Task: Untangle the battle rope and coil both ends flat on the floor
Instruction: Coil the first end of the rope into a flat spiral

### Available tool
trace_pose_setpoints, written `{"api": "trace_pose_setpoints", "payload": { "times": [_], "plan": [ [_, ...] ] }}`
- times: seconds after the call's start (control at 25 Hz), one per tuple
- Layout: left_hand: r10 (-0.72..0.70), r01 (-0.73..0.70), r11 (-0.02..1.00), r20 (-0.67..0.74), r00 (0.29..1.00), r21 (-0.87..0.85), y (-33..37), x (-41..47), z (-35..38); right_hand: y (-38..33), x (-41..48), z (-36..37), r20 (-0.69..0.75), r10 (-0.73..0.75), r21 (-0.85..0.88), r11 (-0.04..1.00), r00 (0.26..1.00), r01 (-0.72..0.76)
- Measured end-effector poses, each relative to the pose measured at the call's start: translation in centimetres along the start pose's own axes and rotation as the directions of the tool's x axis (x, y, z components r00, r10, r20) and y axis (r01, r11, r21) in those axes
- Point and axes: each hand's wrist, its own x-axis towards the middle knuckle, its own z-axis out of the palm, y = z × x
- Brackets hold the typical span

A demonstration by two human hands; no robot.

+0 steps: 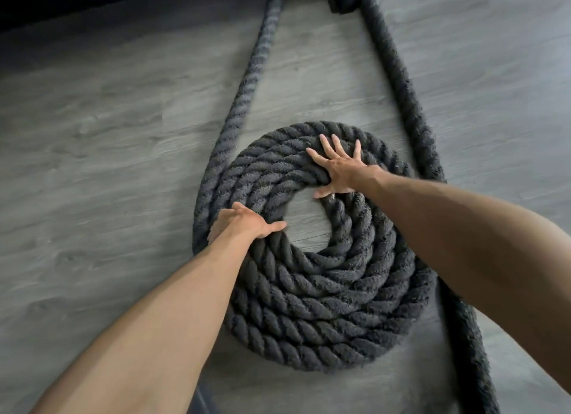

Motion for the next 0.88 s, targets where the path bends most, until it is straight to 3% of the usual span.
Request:
{"api": "trace_pose_setpoints", "payload": {
  "times": [0.12,0.2,0.28,0.32,0.4,0.48,0.64,0.88],
  "plan": [
    [0.103,-0.111,0.971,0.045,0.994,0.211,0.0,0.0,-2.1,-0.5,0.4,-1.0,-0.02,-0.008,0.023,1.0,1.0,0.008],
    [0.251,-0.214,0.948,-0.138,0.958,0.235,0.2,-0.8,-4.4,-1.0,-1.1,-0.7,-0.113,0.043,0.094,0.995,0.993,-0.032],
    [0.439,-0.376,0.897,-0.37,0.818,0.233,2.1,-1.1,-6.6,-1.9,-4.5,2.6,-0.215,0.292,0.283,0.932,0.932,-0.227],
    [0.528,-0.459,0.849,-0.395,0.752,0.261,3.5,-0.4,-7.2,-2.8,-6.5,4.7,-0.191,0.447,0.396,0.85,0.874,-0.349],
    [0.635,-0.555,0.768,-0.273,0.723,0.319,5.9,0.8,-7.6,-4.7,-9.7,8.2,-0.07,0.583,0.465,0.737,0.81,-0.49],
    [0.667,-0.579,0.733,-0.21,0.715,0.357,7.1,2.4,-6.8,-4.8,-10.1,9.6,-0.045,0.603,0.425,0.733,0.797,-0.531],
    [0.705,-0.586,0.705,-0.299,0.644,0.4,6.9,4.6,-6.8,-2.8,-7.6,6.4,-0.001,0.547,0.45,0.748,0.837,-0.488],
    [0.619,-0.52,0.785,-0.392,0.681,0.337,8.4,7.1,-11.1,2.5,-2.1,0.0,0.028,0.45,0.325,0.841,0.893,-0.433]
  ]
}}
